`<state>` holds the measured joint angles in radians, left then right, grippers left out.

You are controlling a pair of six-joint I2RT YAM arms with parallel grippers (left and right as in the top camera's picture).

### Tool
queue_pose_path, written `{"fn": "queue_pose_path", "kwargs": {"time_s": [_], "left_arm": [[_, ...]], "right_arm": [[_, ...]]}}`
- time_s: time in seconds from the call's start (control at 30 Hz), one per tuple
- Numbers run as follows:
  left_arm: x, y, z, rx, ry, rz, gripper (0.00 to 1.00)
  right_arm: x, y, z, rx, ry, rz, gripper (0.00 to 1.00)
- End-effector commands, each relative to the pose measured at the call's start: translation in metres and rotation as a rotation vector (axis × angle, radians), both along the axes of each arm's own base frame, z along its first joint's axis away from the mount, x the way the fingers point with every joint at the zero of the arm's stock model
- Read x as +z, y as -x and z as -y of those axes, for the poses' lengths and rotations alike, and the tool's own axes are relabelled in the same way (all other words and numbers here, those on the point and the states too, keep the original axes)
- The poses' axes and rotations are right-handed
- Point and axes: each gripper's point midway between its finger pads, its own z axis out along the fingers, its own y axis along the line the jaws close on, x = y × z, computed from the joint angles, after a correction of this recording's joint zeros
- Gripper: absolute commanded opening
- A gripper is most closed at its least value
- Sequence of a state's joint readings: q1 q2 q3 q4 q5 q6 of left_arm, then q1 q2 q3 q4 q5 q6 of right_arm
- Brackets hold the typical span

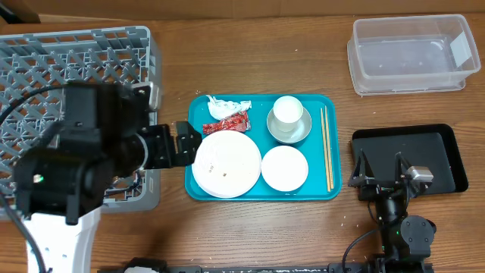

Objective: Sort waste into correct bins and load items into the dishwasher
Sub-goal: 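Move the left gripper over the teal tray toward the pink bowl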

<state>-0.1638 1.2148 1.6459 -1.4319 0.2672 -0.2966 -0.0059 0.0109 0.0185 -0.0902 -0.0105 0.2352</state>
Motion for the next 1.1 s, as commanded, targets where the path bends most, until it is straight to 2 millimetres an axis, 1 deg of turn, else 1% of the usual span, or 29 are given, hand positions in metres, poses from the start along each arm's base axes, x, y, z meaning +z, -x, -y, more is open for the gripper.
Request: {"fn": "queue_pose_path", "kwargs": {"time_s": [0.0,0.13,0.2,0.23,0.3,0.37,0.43,0.53,0.6,0.67,0.7,0.73,0.77,0.8,0.83,0.87,0.9,0.93,1.07], "left_arm": [[0.002,-0.028,-0.016,0.136,-0.128,0.059,1.00],[-0.007,-0.042,0.010,0.066,-0.042,0.017,1.00],[-0.015,-0.050,0.030,0.007,0.035,-0.029,1.00],[-0.017,-0.052,0.033,-0.002,0.046,-0.039,1.00],[-0.030,-0.064,0.044,-0.026,0.068,-0.075,1.00],[-0.048,-0.078,0.053,-0.041,0.057,-0.117,1.00],[-0.068,-0.086,0.064,-0.062,0.045,-0.165,1.00],[-0.098,-0.096,0.082,-0.118,0.010,-0.220,0.89],[-0.117,-0.102,0.092,-0.137,-0.017,-0.246,0.86],[-0.135,-0.111,0.096,-0.136,-0.070,-0.255,0.86],[-0.147,-0.117,0.095,-0.126,-0.113,-0.257,0.81],[-0.153,-0.120,0.094,-0.114,-0.136,-0.261,0.76],[-0.165,-0.125,0.092,-0.087,-0.172,-0.271,0.65],[-0.172,-0.128,0.090,-0.064,-0.193,-0.279,0.57],[-0.180,-0.131,0.088,-0.041,-0.209,-0.293,0.55],[-0.187,-0.133,0.087,-0.027,-0.219,-0.305,0.57],[-0.194,-0.135,0.087,-0.020,-0.225,-0.316,0.62],[-0.201,-0.137,0.088,-0.020,-0.228,-0.326,0.64],[-0.220,-0.143,0.091,-0.022,-0.235,-0.344,0.64]], "right_arm": [[-0.002,0.000,0.002,-0.012,0.004,0.003,1.00],[-0.002,0.000,0.002,-0.012,0.004,0.003,1.00],[-0.002,0.000,0.002,-0.012,0.004,0.003,1.00],[-0.002,0.000,0.002,-0.012,0.004,0.003,1.00],[-0.002,0.000,0.002,-0.012,0.004,0.003,1.00],[-0.002,0.000,0.002,-0.012,0.004,0.003,1.00],[-0.002,0.000,0.002,-0.012,0.004,0.003,1.00],[-0.002,0.000,0.002,-0.012,0.004,0.003,1.00],[-0.002,0.000,0.002,-0.012,0.004,0.003,1.00],[-0.002,0.000,0.002,-0.012,0.004,0.003,1.00],[-0.002,0.000,0.002,-0.012,0.004,0.003,1.00],[-0.002,0.000,0.002,-0.012,0.004,0.003,1.00],[-0.002,0.000,0.002,-0.012,0.004,0.003,1.00],[-0.002,0.000,0.002,-0.012,0.004,0.003,1.00],[-0.002,0.000,0.002,-0.012,0.004,0.003,1.00],[-0.002,0.000,0.002,-0.012,0.004,0.003,1.00],[-0.002,0.000,0.002,-0.012,0.004,0.003,1.00],[-0.002,0.000,0.002,-0.012,0.004,0.003,1.00],[-0.002,0.000,0.002,-0.012,0.004,0.003,1.00]]}}
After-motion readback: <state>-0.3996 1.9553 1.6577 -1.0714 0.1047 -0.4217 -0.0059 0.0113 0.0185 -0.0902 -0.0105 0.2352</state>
